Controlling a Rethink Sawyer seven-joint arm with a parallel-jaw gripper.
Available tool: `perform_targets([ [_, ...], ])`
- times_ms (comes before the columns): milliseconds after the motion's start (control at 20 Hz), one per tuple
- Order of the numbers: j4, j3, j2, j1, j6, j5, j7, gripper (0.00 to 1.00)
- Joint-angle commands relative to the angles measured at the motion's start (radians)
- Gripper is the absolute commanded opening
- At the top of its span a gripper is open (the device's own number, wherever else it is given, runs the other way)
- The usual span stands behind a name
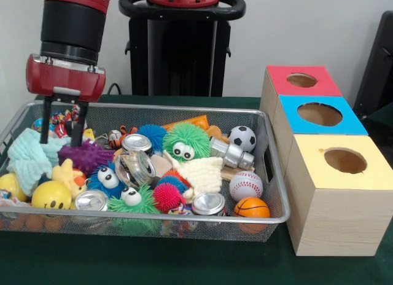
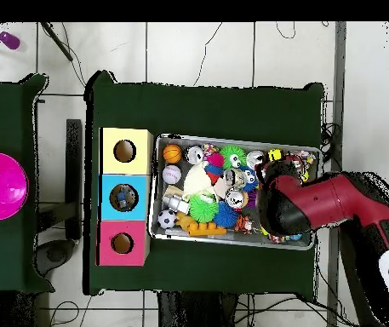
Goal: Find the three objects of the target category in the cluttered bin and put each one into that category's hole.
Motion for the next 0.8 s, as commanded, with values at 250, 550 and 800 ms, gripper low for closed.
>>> perform_targets([
  [250, 0.009, 0.061, 0.025, -0.066, 0.154, 0.144, -0.241, 0.00],
  [550, 0.036, 0.066, 0.035, -0.098, 0.151, 0.151, -0.264, 0.00],
  [800, 0.031, 0.102, 0.078, -0.160, 0.138, 0.143, -0.334, 0.00],
])
